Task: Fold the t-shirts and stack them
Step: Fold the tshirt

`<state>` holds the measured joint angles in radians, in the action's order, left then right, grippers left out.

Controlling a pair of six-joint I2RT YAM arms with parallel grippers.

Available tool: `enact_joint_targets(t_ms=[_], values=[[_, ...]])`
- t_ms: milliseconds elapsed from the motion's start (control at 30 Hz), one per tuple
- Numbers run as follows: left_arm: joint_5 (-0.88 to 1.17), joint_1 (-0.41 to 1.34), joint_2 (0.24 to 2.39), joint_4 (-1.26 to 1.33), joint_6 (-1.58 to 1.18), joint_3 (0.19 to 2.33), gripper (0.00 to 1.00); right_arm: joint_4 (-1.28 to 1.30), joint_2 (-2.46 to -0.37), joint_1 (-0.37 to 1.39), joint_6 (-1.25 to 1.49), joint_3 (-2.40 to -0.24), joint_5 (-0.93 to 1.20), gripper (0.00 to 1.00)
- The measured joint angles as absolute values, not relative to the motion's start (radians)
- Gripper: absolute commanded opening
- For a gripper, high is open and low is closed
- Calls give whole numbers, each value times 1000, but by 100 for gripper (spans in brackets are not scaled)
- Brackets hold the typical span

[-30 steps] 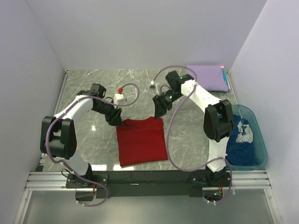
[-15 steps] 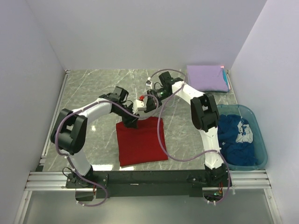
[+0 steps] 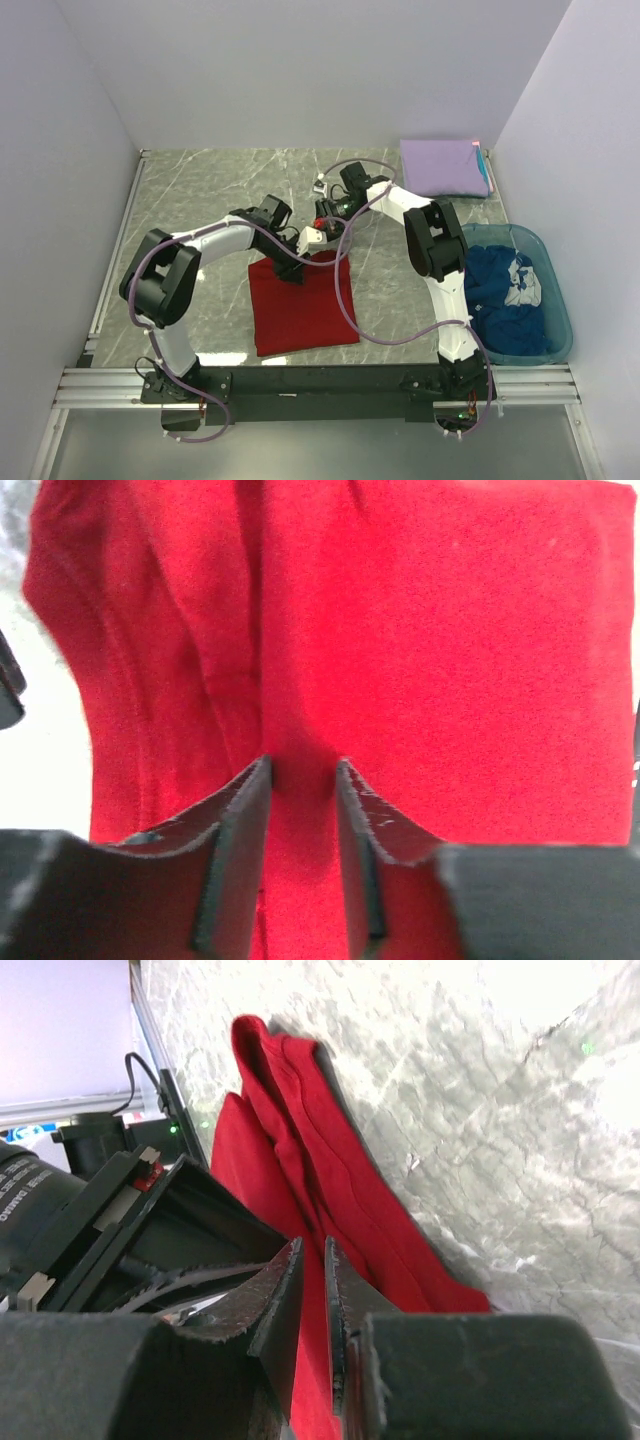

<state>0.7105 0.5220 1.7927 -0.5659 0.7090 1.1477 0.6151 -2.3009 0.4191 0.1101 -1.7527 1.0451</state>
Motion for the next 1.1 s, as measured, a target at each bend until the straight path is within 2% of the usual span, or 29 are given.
enact_joint_targets(t_ms=[33,133,233,567,900,1100], values=[[711,526,1793,-566,710,1147,29,613,-2301,419,110,-1746,1046,21],[711,537,1793,-572,710,1142,8,598,-2300,420,119,-1733,1054,21],[708,552,1792,-580,711,1140,1,574,-2300,426,138,-1729,1065,20],[624,619,1719,-587,688,1132,1,550,-2309,493,146,-1731,1095,18],[529,640,1690,-584,642,1132,1,634,-2439,530,91,-1748,1119,17],[492,643,1675,-596,644,1169,1,670,-2443,530,61,-1748,1139,17]])
